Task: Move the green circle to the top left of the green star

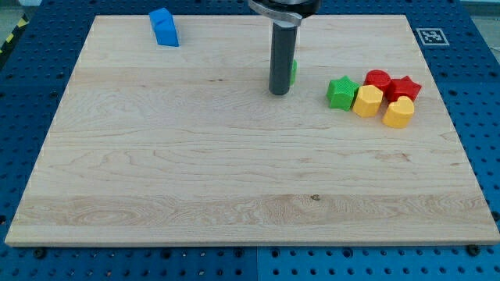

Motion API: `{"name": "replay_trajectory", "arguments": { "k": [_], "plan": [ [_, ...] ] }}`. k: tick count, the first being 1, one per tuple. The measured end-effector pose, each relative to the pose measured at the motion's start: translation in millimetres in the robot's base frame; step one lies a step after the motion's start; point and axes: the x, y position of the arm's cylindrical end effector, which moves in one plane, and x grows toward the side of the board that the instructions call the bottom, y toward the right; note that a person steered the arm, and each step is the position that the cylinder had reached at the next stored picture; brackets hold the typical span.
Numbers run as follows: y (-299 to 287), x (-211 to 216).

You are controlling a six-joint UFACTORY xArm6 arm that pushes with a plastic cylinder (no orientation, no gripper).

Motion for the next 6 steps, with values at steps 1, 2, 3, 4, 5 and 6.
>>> {"name": "replay_trajectory", "arguments": {
  "k": [1, 2, 3, 4, 5, 6],
  "plan": [
    [-46, -1],
    [-59, -24],
    [-40, -50],
    [-34, -51],
    [-9, -51],
    [4, -51]
  ]
}}
